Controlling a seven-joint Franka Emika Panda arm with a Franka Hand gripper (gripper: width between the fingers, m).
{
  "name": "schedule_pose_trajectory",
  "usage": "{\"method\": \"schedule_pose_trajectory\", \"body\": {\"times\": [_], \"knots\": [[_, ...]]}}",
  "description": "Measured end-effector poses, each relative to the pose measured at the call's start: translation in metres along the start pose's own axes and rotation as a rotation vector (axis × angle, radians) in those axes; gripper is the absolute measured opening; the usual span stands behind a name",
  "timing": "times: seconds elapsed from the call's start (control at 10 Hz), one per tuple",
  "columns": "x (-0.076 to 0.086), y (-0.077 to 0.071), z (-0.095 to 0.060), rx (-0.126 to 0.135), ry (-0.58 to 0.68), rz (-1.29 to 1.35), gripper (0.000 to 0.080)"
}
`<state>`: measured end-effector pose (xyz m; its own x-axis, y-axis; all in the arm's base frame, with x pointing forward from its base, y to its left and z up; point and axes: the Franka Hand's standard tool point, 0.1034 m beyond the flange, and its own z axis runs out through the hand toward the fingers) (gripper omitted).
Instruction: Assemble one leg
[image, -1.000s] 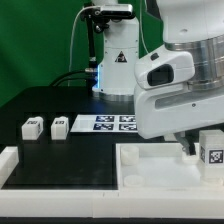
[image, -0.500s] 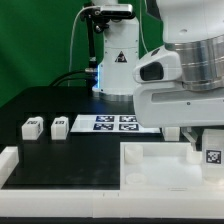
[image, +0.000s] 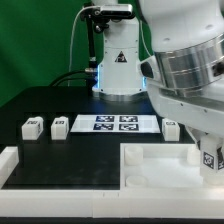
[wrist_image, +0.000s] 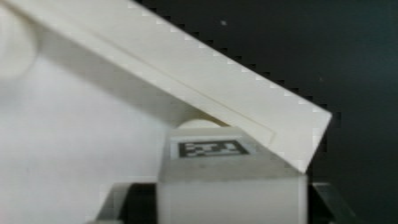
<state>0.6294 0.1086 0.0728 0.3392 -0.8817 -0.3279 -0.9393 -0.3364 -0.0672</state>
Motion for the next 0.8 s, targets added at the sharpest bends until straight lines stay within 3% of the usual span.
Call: {"method": "schedule_pose_trajectory", "body": {"times": [0.2, 0.5, 0.7, 0.8], "knots": [[-0.0013, -0.0007, 0.0006, 0.006, -0.007, 0.156, 0.0297], [-0.002, -0.0008, 0.0009, 0.006, -0.008, 0.165, 0.0309], [-0.0011, 0.0017, 0.0007, -0.001, -0.003, -0.036, 0.0615], [-0.0004, 0.0033, -0.0001, -0.003, 0.002, -0.193, 0.0615]]}}
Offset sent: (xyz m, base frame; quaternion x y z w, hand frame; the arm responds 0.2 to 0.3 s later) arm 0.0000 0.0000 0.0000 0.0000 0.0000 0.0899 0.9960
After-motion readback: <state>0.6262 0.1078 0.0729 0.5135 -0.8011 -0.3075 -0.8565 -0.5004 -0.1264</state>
